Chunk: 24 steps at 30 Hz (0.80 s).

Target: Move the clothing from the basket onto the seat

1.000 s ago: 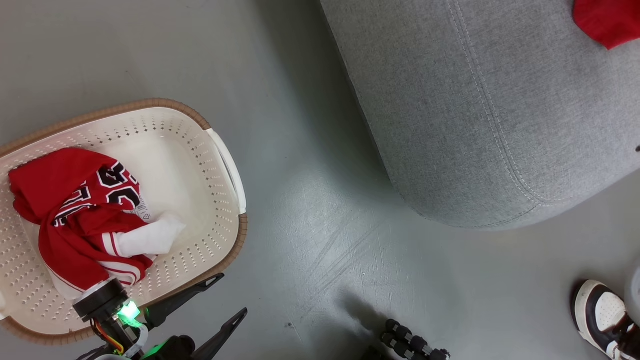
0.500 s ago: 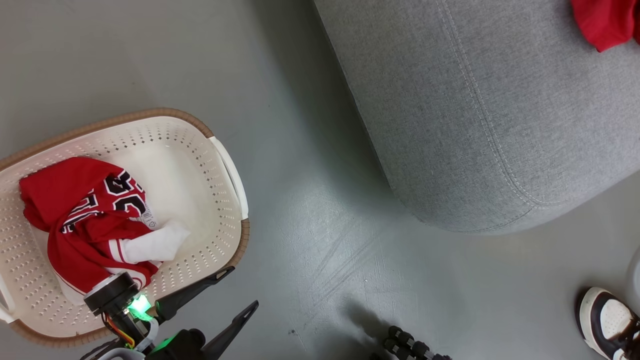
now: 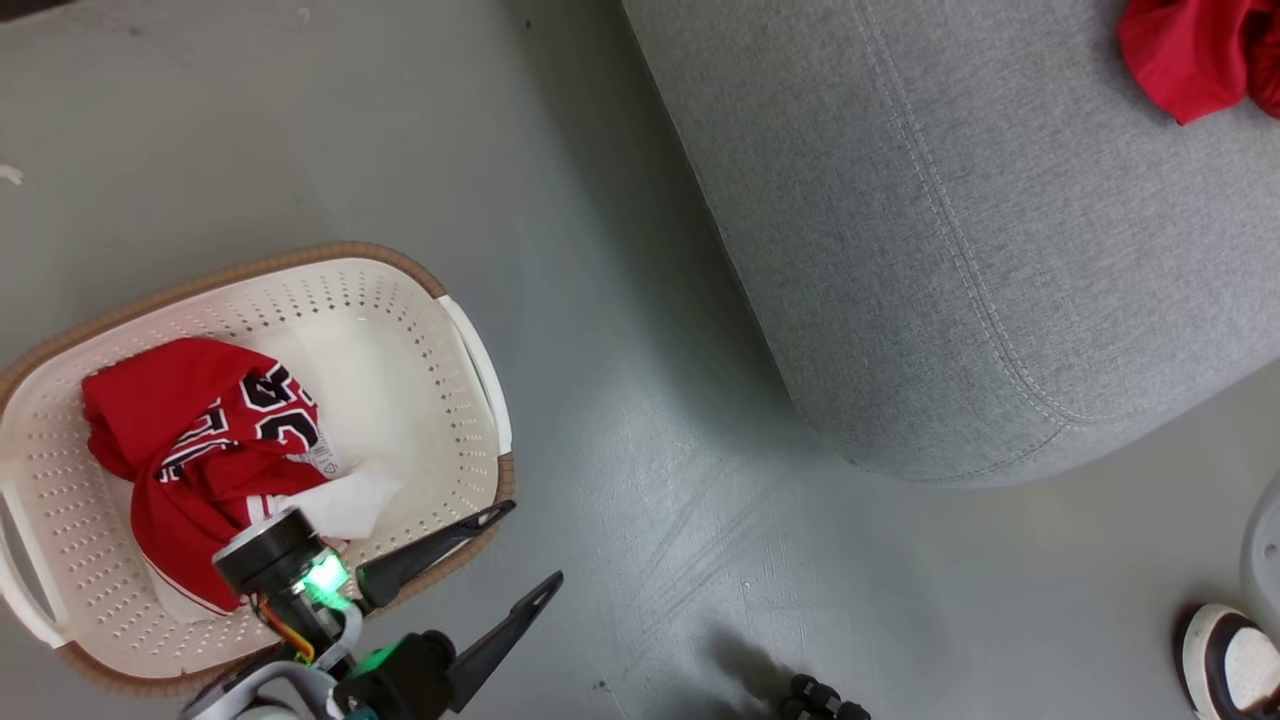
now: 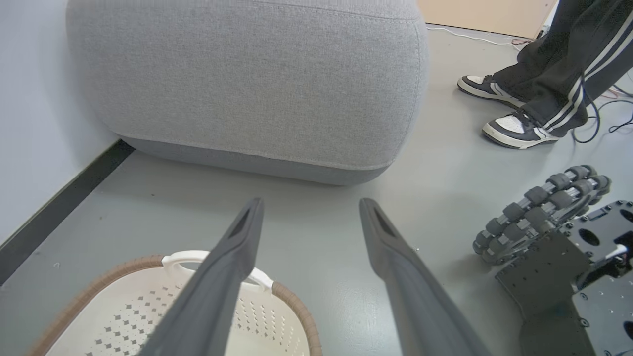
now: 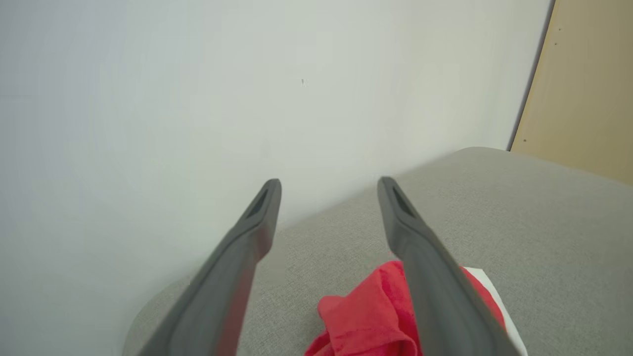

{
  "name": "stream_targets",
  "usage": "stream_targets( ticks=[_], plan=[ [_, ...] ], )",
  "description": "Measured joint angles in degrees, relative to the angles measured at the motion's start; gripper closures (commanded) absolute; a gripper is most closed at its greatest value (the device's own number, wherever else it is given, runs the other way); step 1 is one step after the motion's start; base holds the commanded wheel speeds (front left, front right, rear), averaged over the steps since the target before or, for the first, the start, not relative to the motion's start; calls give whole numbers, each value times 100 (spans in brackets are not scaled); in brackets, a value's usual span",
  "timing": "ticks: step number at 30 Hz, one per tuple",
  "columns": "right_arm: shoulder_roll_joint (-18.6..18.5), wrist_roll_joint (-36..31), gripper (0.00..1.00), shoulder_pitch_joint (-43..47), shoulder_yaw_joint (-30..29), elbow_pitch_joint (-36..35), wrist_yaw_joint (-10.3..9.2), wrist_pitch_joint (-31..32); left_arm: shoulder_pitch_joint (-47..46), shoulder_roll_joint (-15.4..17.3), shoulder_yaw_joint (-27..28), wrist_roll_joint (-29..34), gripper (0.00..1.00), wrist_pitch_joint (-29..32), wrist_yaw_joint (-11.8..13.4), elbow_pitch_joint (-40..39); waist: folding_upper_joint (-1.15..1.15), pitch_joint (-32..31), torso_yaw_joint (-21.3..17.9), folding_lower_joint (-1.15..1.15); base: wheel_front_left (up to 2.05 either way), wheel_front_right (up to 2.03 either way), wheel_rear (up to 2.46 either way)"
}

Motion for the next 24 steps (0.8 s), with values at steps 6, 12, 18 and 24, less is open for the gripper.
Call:
stream_targets(
  ticks=[6,12,18,24],
  plan=[
    [7,99,0,33,454,-601,0,-8,-302,-137,-158,181,0,-40,0,5,0,-187,50,0,0,0,0],
    [4,334,0,364,1100,-1038,0,-8,-333,-524,-148,14,0,-40,1,105,0,-422,116,0,0,0,0],
    [3,503,0,772,1902,-1333,0,-8,-366,-822,-35,-172,0,-40,91,183,0,-703,211,0,0,0,0],
    [-18,709,0,1214,2727,-1593,0,-8,-428,-1044,160,-289,0,-40,271,245,0,-1024,340,0,0,0,0]
  ],
)
